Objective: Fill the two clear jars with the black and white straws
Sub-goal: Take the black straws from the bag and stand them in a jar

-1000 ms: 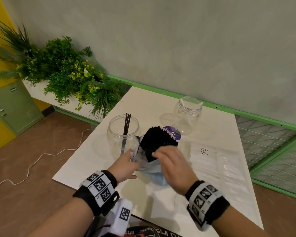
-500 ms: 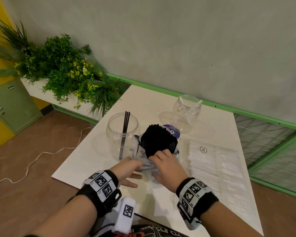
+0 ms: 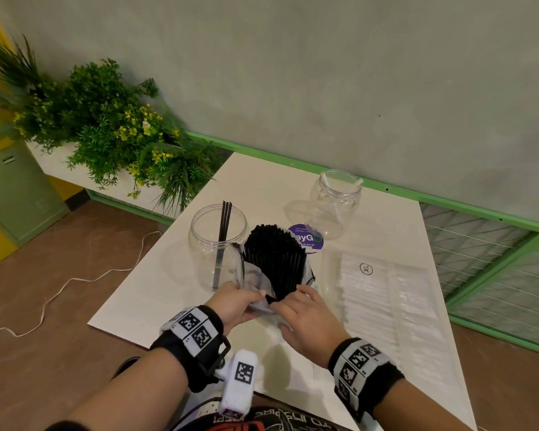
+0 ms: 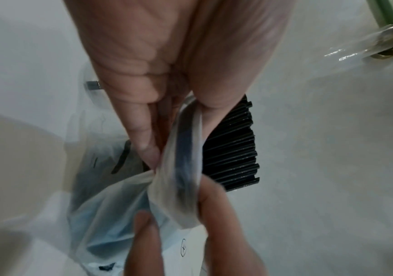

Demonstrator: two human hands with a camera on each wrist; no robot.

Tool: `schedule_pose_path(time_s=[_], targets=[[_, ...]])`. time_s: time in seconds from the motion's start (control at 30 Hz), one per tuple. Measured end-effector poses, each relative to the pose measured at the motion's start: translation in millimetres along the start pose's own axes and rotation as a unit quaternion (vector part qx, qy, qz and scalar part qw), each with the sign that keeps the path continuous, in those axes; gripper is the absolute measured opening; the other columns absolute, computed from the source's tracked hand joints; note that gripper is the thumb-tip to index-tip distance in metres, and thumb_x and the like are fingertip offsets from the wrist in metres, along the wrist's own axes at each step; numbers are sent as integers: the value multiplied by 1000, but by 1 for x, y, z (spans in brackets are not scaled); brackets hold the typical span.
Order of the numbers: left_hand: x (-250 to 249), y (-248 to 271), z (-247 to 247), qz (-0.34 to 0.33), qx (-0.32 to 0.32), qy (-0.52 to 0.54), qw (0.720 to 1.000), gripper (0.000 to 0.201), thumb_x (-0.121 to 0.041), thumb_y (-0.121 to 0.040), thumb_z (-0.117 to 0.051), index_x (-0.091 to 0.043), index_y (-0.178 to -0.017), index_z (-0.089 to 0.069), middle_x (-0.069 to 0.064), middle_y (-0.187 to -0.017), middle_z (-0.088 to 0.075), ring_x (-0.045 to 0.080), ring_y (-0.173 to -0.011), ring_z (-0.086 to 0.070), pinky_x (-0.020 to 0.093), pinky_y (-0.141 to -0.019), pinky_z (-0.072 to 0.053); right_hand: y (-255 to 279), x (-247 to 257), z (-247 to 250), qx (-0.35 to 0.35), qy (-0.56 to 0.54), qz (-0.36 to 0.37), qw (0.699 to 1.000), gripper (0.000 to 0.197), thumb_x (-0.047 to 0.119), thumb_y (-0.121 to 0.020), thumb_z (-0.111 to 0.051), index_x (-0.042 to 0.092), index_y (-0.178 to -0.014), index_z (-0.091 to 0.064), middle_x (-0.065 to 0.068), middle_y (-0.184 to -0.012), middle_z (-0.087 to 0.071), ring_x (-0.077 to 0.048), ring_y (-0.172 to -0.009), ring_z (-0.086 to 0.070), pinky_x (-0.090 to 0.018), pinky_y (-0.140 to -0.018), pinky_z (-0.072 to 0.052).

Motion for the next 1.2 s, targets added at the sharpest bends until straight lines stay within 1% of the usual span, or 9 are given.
schedule_pose_path(time_s=[0.17, 0.4, 0.5, 0.63, 0.8, 0.9, 1.03, 1.13, 1.2], targets=[[3, -5, 3, -30, 1, -22, 999, 31, 15, -87, -49, 11, -117, -54, 30, -113, -63, 33, -104, -64, 25, -67, -58, 14, -3, -5, 33, 16, -5, 999, 43, 32, -80, -46, 25, -119, -63, 12, -112, -67, -11, -106, -56, -36, -105, -28], [2, -10, 4, -43, -15, -124, 991, 17, 8, -83, -58, 4, -99, -60, 22, -96, -64, 28, -91, -62, 29, -72, -50, -4, -2, 7, -48, -101, -135, 985, 29, 17, -82, -42, 18, -106, -58, 3, -96, -66, -16, -81, -63, -24, -86, -38], [-4, -9, 3, -80, -19, -200, 976, 10, 2, -76, -62, -7, -77, -59, 13, -79, -58, 23, -76, -54, 29, -71, -41, -17, -1, 7, 3, -84, -185, 979, 34, 21, -83, -51, 16, -116, -58, 1, -102, -67, -18, -83, -65, -33, -82, -47], [-10, -2, -2, -118, -13, -255, 960, 16, 5, -80, -61, -11, -77, -64, 14, -89, -66, 24, -89, -61, 31, -85, -46, -31, 0, 6, 66, -51, -199, 977, 32, 22, -83, -59, 17, -114, -60, -1, -97, -69, -25, -88, -64, -39, -84, -42], [-15, 4, 0, -160, 1, -253, 954, 30, 14, -80, -54, -14, -70, -57, 2, -81, -63, 14, -82, -60, 12, -73, -44, -34, -11, 15, -21, -165, -267, 949, 13, 18, -86, -63, 14, -98, -62, -4, -83, -66, -24, -77, -61, -33, -71, -45], [-16, 0, 6, -179, -2, -271, 946, 13, -8, -67, -61, -16, -75, -65, 3, -89, -67, 17, -89, -63, 24, -83, -47, -30, -27, 31, -80, -194, -311, 927, 10, 23, -90, -60, 14, -95, -60, -3, -77, -60, -20, -74, -53, -32, -66, -43], [-1, -25, 24, -160, -49, -351, 921, 56, -48, -50, -63, -8, -89, -69, 8, -98, -65, 20, -93, -63, 41, -90, -50, -24, -49, 44, -159, -193, -353, 901, 8, 23, -90, -58, 19, -96, -55, -3, -82, -57, -17, -78, -52, -30, -69, -45], [-13, -7, 14, -152, -47, -382, 911, 42, -29, -69, -74, -2, -99, -66, 5, -100, -58, 19, -91, -59, 25, -78, -47, -20, -61, 42, -163, -206, -360, 895, 21, 22, -90, -56, 24, -110, -49, -2, -84, -57, -18, -76, -54, -31, -68, -48], [-11, -6, 10, -139, -40, -380, 913, 30, -16, -79, -72, 1, -102, -63, 10, -101, -62, 23, -93, -60, 27, -78, -48, -18, -64, 37, -121, -189, -348, 910, 30, 18, -90, -57, 24, -118, -47, -2, -87, -59, -19, -80, -53, -35, -71, -48]])
Point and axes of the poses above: each hand's wrist, its own y-axis away from the middle knuckle, its own z-axis out of the back of the hand, x = y × z, the point moved 2 cm from there along -y, towards the middle knuckle
